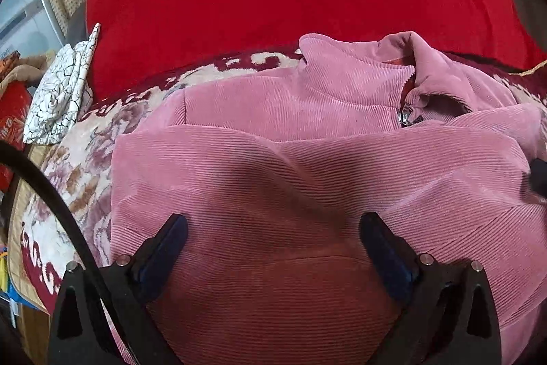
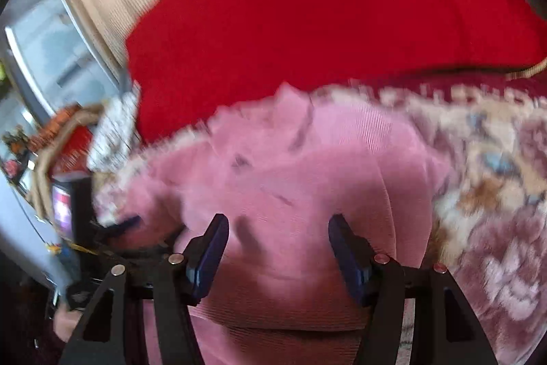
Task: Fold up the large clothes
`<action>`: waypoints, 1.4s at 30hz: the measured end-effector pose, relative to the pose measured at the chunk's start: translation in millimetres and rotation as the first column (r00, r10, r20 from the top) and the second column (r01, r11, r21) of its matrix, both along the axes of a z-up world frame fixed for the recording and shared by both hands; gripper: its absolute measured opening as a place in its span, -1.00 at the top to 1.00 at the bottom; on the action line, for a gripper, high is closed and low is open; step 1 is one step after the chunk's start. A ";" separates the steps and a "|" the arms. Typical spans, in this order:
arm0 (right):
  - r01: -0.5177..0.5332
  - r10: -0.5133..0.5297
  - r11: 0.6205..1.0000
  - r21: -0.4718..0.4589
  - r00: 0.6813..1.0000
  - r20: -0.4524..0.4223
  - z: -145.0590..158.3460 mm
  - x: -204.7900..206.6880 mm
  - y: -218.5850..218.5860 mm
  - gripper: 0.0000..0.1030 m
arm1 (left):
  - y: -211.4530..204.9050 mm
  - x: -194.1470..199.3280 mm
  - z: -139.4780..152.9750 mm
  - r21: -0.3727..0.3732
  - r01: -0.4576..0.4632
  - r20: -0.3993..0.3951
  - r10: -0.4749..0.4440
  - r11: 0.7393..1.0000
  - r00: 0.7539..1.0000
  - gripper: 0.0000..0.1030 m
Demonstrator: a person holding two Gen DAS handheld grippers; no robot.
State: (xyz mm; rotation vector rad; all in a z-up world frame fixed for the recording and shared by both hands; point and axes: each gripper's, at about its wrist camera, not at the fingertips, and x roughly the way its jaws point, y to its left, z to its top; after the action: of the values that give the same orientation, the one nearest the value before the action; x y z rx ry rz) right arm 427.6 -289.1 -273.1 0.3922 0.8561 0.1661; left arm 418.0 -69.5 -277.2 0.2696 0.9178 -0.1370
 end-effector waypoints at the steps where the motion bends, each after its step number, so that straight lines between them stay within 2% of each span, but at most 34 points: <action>1: -0.002 0.002 1.000 -0.020 1.000 0.005 -1.3 0.5 2.3 -0.25 | 0.9 0.0 -0.6 -0.008 -0.002 -0.002 0.002 1.000 1.000 -0.96; 4: -0.016 0.017 0.997 -0.080 1.000 0.010 0.1 0.0 9.0 -0.25 | 2.7 -0.9 -1.6 -0.018 0.005 -0.001 -0.005 1.000 1.000 -0.97; 6: -0.015 0.016 0.997 -0.081 1.000 0.015 -0.8 -0.2 8.8 -0.25 | 3.2 0.7 0.1 -0.013 0.018 -0.018 -0.018 1.000 1.000 -0.97; 8: -0.017 0.018 0.997 -0.079 1.000 0.015 -0.5 0.0 7.7 -0.25 | 7.5 -1.0 7.2 -0.038 0.013 -0.025 -0.014 0.999 1.000 -0.97; 10: -0.007 0.008 0.998 -0.055 1.000 0.025 1.3 -2.0 4.3 -0.24 | 11.7 -5.6 15.8 -0.038 -0.005 0.021 0.006 0.999 1.000 -0.97; 13: 0.006 -0.004 1.000 -0.022 0.998 0.058 8.9 -7.9 -1.1 -0.25 | 18.2 -16.7 34.3 -0.002 -0.034 0.141 0.034 0.999 0.989 -0.97; 16: -0.004 0.005 1.000 -0.013 0.993 0.122 20.1 -14.7 -0.1 -0.25 | 26.0 -20.3 43.4 -0.007 -0.057 0.188 0.057 0.998 0.981 -0.97; 19: -0.033 0.036 0.999 -0.029 0.990 0.134 23.9 -16.3 8.9 -0.25 | 27.4 -14.3 35.1 -0.021 -0.062 0.132 0.064 0.998 0.989 -0.97; 21: -0.042 0.045 0.998 -0.045 0.996 0.077 14.2 -10.3 14.2 -0.25 | 28.7 -6.3 20.8 -0.023 -0.069 0.044 0.070 0.997 0.997 -0.97; 23: -0.042 0.043 0.998 -0.049 0.999 0.008 0.7 -2.7 15.4 -0.25 | 27.1 0.6 3.9 0.017 -0.086 -0.021 0.087 0.996 0.996 -0.97; 26: -0.045 0.047 0.998 -0.052 0.999 0.025 4.2 -4.0 15.1 -0.24 | 21.4 -2.0 7.7 0.046 -0.076 0.021 0.075 0.996 0.997 -0.97; 30: -0.026 0.026 1.000 -0.010 0.999 0.045 6.5 -6.9 8.6 -0.25 | 24.5 -4.0 23.9 -0.001 -0.078 0.081 0.078 0.997 0.994 -0.97; 33: -0.018 0.020 1.000 -0.023 0.993 0.120 20.1 -12.5 10.2 -0.24 | 34.1 1.5 30.4 -0.009 -0.115 0.094 0.115 0.993 0.989 -0.97; 36: 0.000 0.005 0.999 -0.043 0.991 0.133 24.7 -9.1 11.1 -0.24 | 52.5 17.2 24.6 -0.003 -0.207 0.051 0.207 0.978 0.977 -0.97; 39: 0.033 -0.032 0.999 -0.020 0.998 0.054 10.4 2.3 4.1 -0.24 | 71.6 29.1 13.0 -0.006 -0.274 -0.012 0.274 0.962 0.962 -0.97; 40: 0.032 -0.032 0.999 -0.008 0.999 0.016 3.1 7.2 1.5 -0.24 | 76.2 32.2 8.2 -0.011 -0.283 -0.036 0.282 0.959 0.959 -0.97; 42: 0.022 -0.021 1.000 -0.018 0.999 0.027 3.3 7.4 1.3 -0.24 | 81.5 33.6 3.0 -0.050 -0.286 -0.068 0.283 0.957 0.957 -0.97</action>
State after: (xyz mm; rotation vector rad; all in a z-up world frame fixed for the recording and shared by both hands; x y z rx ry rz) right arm 435.0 -287.8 -269.8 0.3808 0.8260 0.1430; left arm 451.6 12.0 -274.2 0.0759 1.0010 0.0944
